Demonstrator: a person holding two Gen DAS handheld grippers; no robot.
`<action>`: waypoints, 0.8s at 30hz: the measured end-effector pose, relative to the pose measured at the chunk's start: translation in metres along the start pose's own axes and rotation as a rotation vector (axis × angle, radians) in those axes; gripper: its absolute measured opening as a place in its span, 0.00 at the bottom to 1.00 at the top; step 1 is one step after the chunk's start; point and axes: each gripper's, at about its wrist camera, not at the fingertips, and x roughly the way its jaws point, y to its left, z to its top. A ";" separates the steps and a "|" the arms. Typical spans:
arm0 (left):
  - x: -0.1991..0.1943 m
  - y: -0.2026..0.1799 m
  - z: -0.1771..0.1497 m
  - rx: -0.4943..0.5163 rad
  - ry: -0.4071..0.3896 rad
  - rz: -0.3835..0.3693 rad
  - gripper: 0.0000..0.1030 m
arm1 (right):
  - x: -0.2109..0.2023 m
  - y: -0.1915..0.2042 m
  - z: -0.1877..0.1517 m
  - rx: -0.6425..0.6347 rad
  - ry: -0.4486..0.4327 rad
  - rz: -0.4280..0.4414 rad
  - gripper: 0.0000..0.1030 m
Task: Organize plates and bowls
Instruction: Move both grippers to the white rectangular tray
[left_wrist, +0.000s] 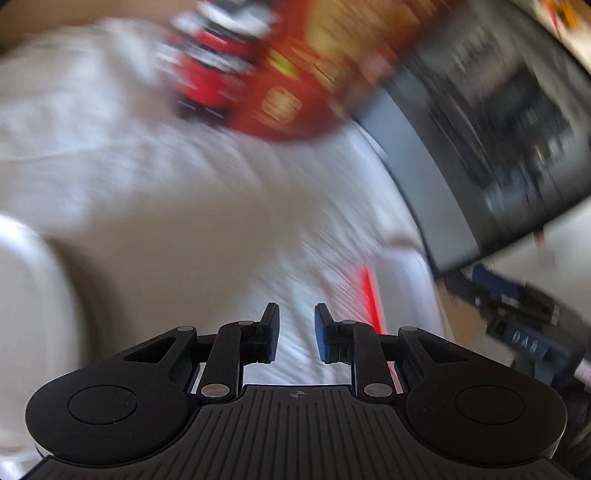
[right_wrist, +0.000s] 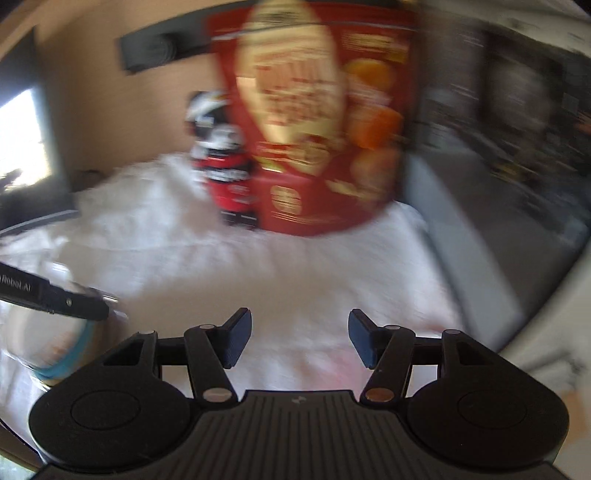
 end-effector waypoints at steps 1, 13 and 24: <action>0.015 -0.013 -0.002 0.023 0.032 -0.016 0.22 | -0.002 -0.014 -0.006 0.016 0.004 -0.020 0.63; 0.137 -0.083 -0.018 0.039 0.160 0.020 0.22 | 0.017 -0.095 -0.073 0.085 0.103 -0.184 0.64; 0.161 -0.091 -0.020 0.023 0.172 0.069 0.22 | 0.063 -0.107 -0.085 0.157 0.196 -0.075 0.31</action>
